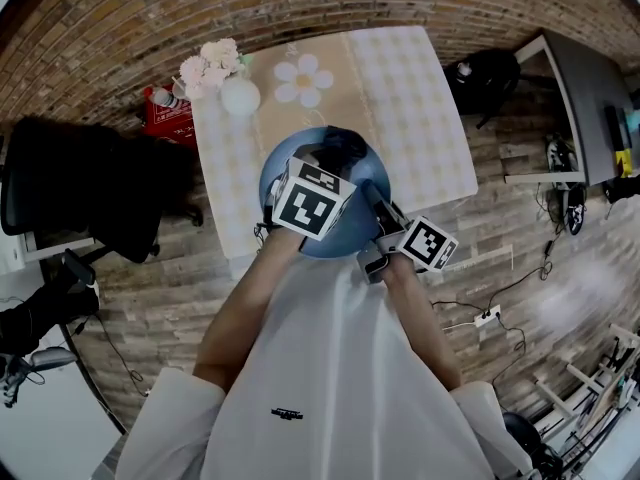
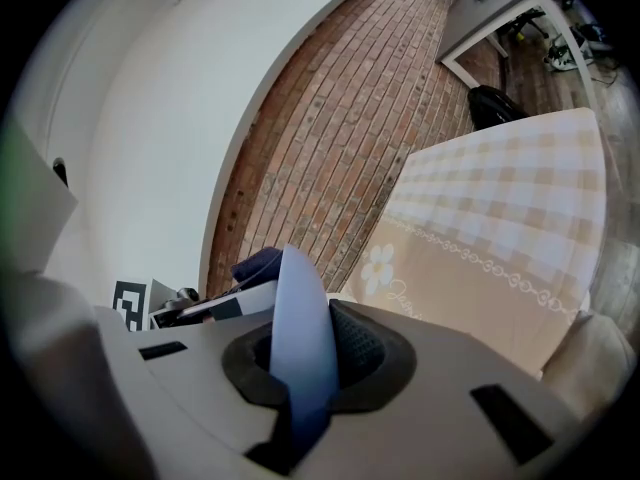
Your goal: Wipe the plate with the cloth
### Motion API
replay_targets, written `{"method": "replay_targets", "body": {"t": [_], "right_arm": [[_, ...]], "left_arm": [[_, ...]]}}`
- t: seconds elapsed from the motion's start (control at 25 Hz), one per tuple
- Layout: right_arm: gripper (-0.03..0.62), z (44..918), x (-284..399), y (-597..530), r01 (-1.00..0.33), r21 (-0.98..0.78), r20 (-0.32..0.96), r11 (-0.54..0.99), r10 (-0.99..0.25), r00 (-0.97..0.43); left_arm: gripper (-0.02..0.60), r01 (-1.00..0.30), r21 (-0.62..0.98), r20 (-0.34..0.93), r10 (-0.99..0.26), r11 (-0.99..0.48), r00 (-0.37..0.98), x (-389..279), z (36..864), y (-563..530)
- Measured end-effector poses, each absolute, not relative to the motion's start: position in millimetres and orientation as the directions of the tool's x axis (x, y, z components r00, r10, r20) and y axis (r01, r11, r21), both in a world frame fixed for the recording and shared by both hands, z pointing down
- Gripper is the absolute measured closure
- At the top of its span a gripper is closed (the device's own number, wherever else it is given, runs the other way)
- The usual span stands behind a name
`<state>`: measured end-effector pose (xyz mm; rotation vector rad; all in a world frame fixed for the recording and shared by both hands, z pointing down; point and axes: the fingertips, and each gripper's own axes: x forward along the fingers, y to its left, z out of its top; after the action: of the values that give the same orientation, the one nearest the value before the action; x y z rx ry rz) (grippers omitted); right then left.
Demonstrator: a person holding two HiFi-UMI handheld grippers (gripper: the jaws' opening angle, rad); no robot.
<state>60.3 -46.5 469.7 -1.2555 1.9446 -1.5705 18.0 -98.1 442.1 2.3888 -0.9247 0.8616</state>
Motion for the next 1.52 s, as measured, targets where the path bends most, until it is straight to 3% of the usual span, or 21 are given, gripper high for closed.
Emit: {"method": "replay_targets", "body": {"t": [0.76,1.2,1.52], "right_arm": [[0.536,476.1,58.0,-59.4,-0.368,-0.928,0.261,-0.048,-0.79,-0.555],[0.536,481.3,62.8,-62.4,-0.35,-0.934,0.271,-0.076,-0.79,-0.55],[0.536,481.3,63.9,-64.3,-0.365,-0.928,0.285,-0.078,-0.78,-0.558]], "left_arm": [[0.52,-0.616,0.237,0.699,-0.308,-0.751,0.645,27.1,456.4,-44.0],[0.52,-0.401,0.204,0.764,-0.111,-0.893,0.636,34.7,466.3,4.1],[0.52,-0.301,0.29,0.743,0.015,-0.909,0.669,51.6,468.8,29.9]]}}
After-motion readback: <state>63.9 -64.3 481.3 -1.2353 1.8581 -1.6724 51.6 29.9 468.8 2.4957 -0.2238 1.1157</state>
